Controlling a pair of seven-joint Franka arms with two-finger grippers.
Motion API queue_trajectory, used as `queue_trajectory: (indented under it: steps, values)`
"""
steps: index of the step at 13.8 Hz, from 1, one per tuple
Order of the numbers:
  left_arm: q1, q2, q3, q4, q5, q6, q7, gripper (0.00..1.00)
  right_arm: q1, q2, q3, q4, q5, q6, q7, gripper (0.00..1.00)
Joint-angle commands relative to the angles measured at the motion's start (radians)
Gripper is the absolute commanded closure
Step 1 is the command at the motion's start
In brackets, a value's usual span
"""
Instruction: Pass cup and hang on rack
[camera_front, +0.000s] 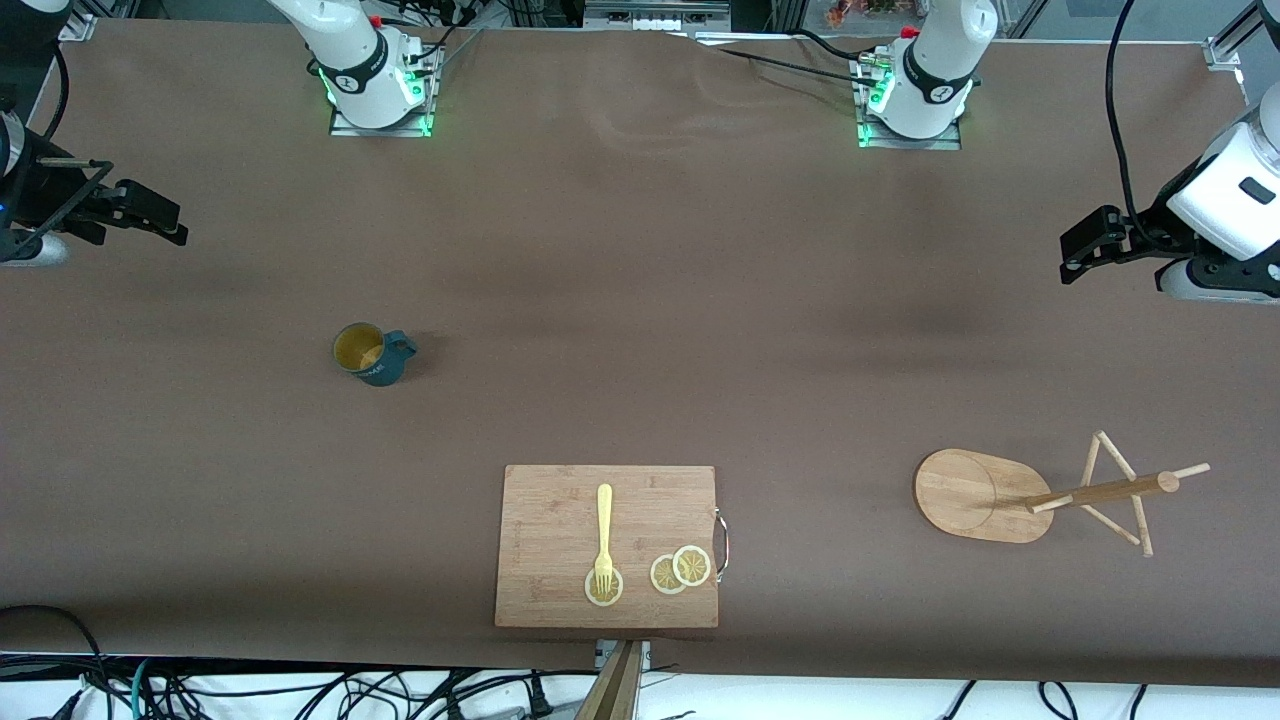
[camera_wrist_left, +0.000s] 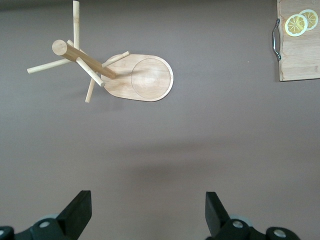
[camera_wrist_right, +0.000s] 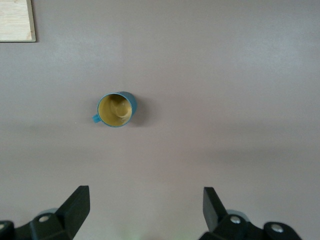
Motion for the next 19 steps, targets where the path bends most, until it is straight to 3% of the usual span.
queue_trajectory:
  steps: [1,4,19]
  values:
    - [0.007,0.008,0.0,0.025,-0.015,-0.015,-0.028,0.0,0.006,0.005,-0.007,0.018,-0.01,-0.014,-0.011,0.0]
    - [0.044,0.013,0.017,0.016,-0.084,-0.016,-0.059,0.0,0.006,0.005,-0.007,0.019,-0.01,-0.014,-0.011,0.0]
    - [0.036,0.005,0.003,0.005,-0.065,-0.02,-0.044,0.0,0.006,0.005,-0.007,0.018,-0.007,-0.016,-0.014,0.0]
